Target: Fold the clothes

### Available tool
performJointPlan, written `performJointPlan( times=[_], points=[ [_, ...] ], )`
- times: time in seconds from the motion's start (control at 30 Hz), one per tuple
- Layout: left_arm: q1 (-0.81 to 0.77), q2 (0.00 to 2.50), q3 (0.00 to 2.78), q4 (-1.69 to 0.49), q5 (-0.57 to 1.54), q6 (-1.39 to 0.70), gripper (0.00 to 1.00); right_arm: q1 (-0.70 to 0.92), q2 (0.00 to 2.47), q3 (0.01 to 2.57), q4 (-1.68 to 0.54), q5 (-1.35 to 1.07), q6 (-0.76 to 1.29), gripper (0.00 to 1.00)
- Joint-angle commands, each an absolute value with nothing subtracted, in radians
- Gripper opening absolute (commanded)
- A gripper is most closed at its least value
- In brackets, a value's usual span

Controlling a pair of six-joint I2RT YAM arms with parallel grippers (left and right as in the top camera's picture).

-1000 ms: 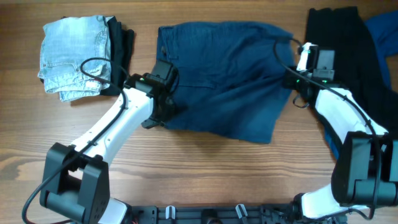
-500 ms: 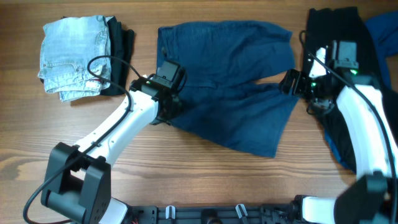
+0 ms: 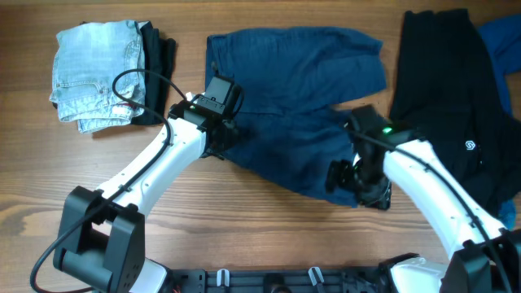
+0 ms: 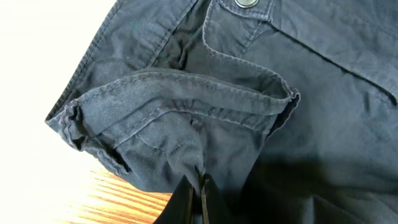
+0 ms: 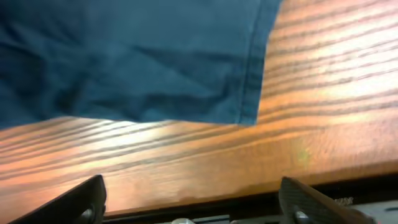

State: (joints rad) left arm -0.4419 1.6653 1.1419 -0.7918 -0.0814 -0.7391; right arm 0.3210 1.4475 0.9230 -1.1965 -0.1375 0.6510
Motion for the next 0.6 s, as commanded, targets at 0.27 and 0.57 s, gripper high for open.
performJointPlan(
  times=[0.27, 0.57],
  points=[
    [-0.437, 1.670, 1.137, -0.788, -0.106, -0.748, 0.04, 0.383, 1.434, 0.675, -0.839, 0.009, 1.036, 0.84],
    [-0.437, 1.670, 1.137, -0.788, -0.106, -0.748, 0.04, 0.383, 1.434, 0.630, -0.707, 0.015, 1.102, 0.55]
  ],
)
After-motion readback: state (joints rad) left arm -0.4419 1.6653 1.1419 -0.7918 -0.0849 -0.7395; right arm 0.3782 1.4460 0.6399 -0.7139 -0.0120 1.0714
